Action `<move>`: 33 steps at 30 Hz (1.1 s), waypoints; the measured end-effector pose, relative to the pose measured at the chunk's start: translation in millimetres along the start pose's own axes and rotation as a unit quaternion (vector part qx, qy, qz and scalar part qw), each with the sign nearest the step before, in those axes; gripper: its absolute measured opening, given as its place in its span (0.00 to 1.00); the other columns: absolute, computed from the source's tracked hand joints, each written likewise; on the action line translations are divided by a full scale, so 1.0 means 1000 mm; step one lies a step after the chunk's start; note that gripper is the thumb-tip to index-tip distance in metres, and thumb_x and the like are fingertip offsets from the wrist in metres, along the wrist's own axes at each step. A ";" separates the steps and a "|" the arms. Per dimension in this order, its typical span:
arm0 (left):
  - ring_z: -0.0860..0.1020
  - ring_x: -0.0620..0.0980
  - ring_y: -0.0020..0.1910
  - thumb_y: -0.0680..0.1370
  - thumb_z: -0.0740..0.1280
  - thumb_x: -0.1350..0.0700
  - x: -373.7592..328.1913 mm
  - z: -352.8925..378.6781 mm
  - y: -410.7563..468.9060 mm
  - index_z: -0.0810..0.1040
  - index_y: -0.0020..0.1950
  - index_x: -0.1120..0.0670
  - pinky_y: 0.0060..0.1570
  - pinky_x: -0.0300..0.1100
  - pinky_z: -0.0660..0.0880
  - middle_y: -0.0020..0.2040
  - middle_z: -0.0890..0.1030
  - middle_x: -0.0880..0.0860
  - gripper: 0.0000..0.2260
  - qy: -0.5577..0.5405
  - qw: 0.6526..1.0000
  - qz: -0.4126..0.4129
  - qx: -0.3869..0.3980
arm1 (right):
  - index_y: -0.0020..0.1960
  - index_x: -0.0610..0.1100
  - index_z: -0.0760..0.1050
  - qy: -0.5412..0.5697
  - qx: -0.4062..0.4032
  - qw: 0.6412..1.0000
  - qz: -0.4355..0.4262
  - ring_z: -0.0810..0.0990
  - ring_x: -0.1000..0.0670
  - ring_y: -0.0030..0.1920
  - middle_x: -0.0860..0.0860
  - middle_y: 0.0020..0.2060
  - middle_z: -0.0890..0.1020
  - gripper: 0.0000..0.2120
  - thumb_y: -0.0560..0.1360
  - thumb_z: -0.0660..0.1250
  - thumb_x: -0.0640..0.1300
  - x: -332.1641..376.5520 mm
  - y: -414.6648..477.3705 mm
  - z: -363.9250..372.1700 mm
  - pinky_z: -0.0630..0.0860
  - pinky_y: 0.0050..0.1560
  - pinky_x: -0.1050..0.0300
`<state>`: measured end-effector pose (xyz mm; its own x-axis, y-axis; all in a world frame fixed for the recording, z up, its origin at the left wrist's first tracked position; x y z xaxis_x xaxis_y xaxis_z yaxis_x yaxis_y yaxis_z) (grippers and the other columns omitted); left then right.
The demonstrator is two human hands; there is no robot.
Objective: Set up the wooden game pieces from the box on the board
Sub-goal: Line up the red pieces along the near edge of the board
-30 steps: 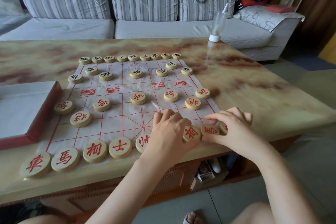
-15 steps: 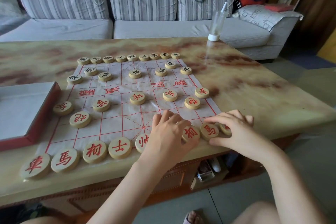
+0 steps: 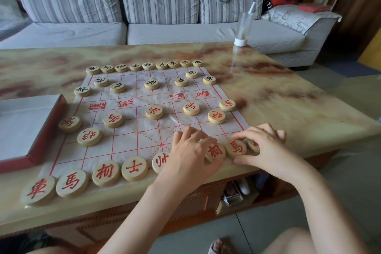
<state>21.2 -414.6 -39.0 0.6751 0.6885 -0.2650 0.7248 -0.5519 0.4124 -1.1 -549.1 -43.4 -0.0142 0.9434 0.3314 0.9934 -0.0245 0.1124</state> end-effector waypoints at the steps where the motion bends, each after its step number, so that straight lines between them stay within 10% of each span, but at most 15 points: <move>1: 0.75 0.51 0.52 0.70 0.56 0.38 0.000 0.000 0.000 0.81 0.53 0.49 0.48 0.44 0.64 0.46 0.81 0.46 0.22 0.002 1.000 0.000 -0.002 | 0.58 0.62 0.71 0.004 0.000 1.000 0.000 0.59 0.61 0.56 0.64 0.52 0.73 0.21 0.67 0.71 0.57 0.000 0.000 0.000 0.52 0.46 0.57; 16: 0.75 0.50 0.56 0.70 0.56 0.36 -0.005 0.003 -0.004 0.77 0.59 0.49 0.53 0.44 0.67 0.57 0.79 0.46 0.26 0.009 1.000 0.020 0.004 | 0.61 0.63 0.69 0.126 -0.072 0.988 0.059 0.57 0.65 0.52 0.69 0.50 0.67 0.24 0.68 0.72 0.51 -0.036 -0.015 -0.035 0.54 0.58 0.61; 19: 0.75 0.48 0.58 0.73 0.60 0.42 -0.021 -0.001 -0.003 0.76 0.59 0.49 0.54 0.39 0.62 0.59 0.78 0.46 0.19 -0.001 0.998 0.066 -0.009 | 0.60 0.67 0.70 0.156 -0.038 0.980 0.114 0.64 0.51 0.65 0.57 0.57 0.68 0.23 0.70 0.71 0.49 -0.064 -0.025 -0.030 0.61 0.67 0.53; 33: 0.75 0.48 0.59 0.75 0.58 0.49 -0.042 0.019 -0.010 0.73 0.62 0.48 0.57 0.43 0.74 0.60 0.76 0.47 0.17 -0.021 0.990 0.129 0.055 | 0.56 0.56 0.75 0.123 -0.031 0.985 0.120 0.71 0.55 0.50 0.57 0.48 0.73 0.23 0.63 0.74 0.58 -0.070 -0.010 -0.008 0.66 0.51 0.59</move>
<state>-11.7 -446.7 -49.0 0.8435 0.4985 -0.2001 0.5360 -0.7564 0.3751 -10.5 -617.1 -60.4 0.1854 0.7994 0.5714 0.9628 -0.2640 0.0569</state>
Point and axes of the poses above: each hand's wrist, its own y-axis towards the middle knuckle, its own z-axis out of the palm, x = y × z, the point moved 10 cm from there along y, towards the middle knuckle
